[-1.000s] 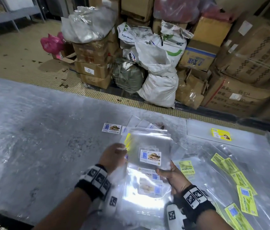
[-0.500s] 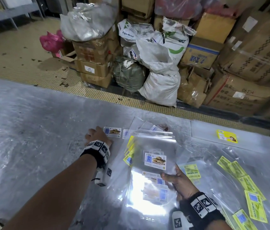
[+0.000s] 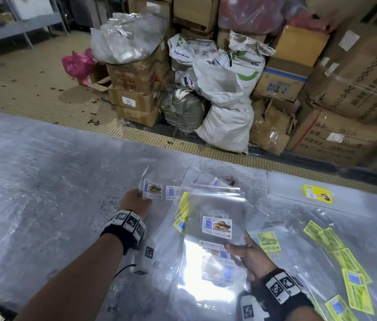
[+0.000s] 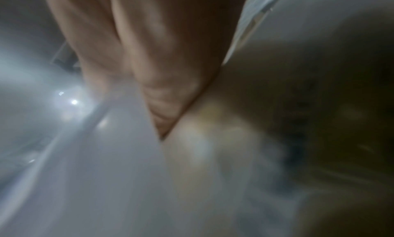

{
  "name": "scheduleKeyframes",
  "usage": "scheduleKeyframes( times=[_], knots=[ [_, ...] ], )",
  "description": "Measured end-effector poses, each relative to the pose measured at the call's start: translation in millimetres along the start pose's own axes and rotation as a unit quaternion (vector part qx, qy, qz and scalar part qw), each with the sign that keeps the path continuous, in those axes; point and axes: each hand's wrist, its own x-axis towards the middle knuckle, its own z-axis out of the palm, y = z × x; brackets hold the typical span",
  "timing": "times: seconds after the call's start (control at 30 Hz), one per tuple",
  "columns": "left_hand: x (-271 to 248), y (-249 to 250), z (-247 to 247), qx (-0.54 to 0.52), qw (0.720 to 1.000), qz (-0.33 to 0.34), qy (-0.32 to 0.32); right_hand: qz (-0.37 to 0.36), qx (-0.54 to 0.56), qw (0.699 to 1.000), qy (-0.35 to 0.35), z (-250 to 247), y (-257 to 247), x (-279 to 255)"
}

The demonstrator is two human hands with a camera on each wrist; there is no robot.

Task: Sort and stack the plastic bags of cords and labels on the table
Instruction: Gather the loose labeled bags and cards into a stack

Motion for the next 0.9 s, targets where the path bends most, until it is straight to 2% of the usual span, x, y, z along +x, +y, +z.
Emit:
scheduleKeyframes(
  times=[0.13,0.4,0.47,0.57,0.63,0.7,0.77,0.9],
  knots=[
    [-3,-12,-10,-0.068,0.997,0.025,0.030,-0.006,-0.020,1.000,-0.003,3,-3,-3],
    [-4,-36,-30,-0.136,0.988,-0.004,0.073,-0.015,-0.015,1.000,-0.007,9,-9,-6],
    [-7,-33,-28,-0.171,0.983,-0.018,0.062,-0.011,-0.016,1.000,-0.002,8,-9,-6],
    [-4,-34,-21,-0.122,0.992,0.001,-0.004,-0.014,-0.019,1.000,0.005,8,-7,-5],
    [-3,-33,-20,-0.086,0.996,-0.010,-0.017,-0.015,-0.016,1.000,0.002,9,-7,-4],
    [-1,-31,-19,-0.081,0.997,-0.019,-0.002,-0.015,-0.014,1.000,0.006,10,-8,-5],
    [-9,-25,-25,-0.124,0.992,-0.026,0.017,-0.014,-0.019,1.000,0.005,10,-9,-6],
    [-4,-39,-37,-0.135,0.988,-0.033,0.067,-0.016,-0.020,1.000,0.006,11,-9,-8]
  ],
)
